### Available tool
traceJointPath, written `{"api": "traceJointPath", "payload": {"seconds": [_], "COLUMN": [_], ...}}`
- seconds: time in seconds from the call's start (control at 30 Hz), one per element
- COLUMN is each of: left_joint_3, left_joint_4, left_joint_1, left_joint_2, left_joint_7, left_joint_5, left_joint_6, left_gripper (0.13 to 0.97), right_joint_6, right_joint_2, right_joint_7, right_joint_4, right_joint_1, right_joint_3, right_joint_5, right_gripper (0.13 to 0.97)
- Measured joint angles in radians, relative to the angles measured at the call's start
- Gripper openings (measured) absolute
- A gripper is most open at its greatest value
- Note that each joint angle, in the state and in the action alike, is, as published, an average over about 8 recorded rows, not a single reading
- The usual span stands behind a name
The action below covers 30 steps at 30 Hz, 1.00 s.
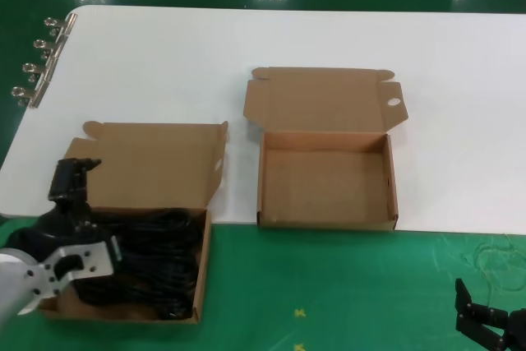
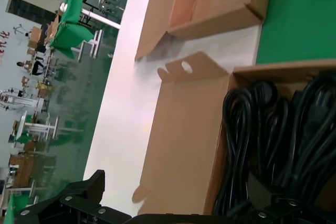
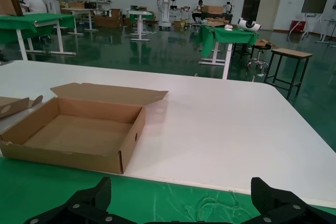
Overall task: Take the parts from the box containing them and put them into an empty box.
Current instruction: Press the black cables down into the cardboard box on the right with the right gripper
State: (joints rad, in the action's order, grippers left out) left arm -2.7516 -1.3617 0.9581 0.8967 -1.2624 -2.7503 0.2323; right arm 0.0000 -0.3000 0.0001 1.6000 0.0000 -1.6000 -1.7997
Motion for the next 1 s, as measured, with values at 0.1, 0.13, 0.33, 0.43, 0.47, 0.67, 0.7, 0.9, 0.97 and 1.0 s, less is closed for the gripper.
{"api": "traceJointPath", "payload": {"seconds": [0.1,0.13,0.33,0.43,0.47,0.67,0.7,0.9,0.97,1.0], "left_joint_3": [-0.001,-0.001,-0.001,-0.001,-0.001,-0.001,-0.001,-0.001,-0.001,-0.001], "left_joint_4": [0.010,0.011,-0.002,-0.007,-0.005,0.026,0.031,0.035,0.035,0.035], "left_joint_1": [0.005,0.007,0.015,0.015,0.016,0.023,0.024,0.025,0.025,0.025], "left_joint_2": [0.013,0.018,0.046,0.055,0.056,0.048,0.047,0.045,0.045,0.045], "left_joint_7": [0.021,0.029,0.072,0.089,0.103,0.208,0.221,0.234,0.234,0.234], "left_joint_5": [-0.002,-0.002,-0.003,0.005,0.017,0.119,0.131,0.145,0.145,0.145], "left_joint_6": [-0.035,-0.046,-0.109,-0.139,-0.154,-0.246,-0.256,-0.266,-0.266,-0.266], "left_gripper": [0.966,0.966,0.966,0.966,0.966,0.966,0.966,0.966,0.966,0.966], "right_joint_6": [0.000,0.000,0.000,0.000,0.000,0.000,0.000,0.000,0.000,0.000], "right_joint_2": [0.000,0.000,0.000,0.000,0.000,0.000,0.000,0.000,0.000,0.000], "right_joint_7": [0.000,0.000,0.000,0.000,0.000,0.001,0.001,0.000,0.000,0.000], "right_joint_4": [0.000,0.000,0.000,0.000,0.000,0.000,0.000,0.000,0.000,0.000], "right_joint_1": [0.000,0.000,0.000,0.000,0.000,0.000,0.000,0.000,0.000,0.000], "right_joint_3": [0.000,0.000,0.000,0.000,0.000,0.000,0.000,0.000,0.000,0.000], "right_joint_5": [0.000,0.000,0.000,0.000,0.000,0.000,0.000,0.000,0.000,0.000], "right_gripper": [0.894,0.903,0.957,0.959,0.960,0.966,0.966,0.966,0.966,0.966]}}
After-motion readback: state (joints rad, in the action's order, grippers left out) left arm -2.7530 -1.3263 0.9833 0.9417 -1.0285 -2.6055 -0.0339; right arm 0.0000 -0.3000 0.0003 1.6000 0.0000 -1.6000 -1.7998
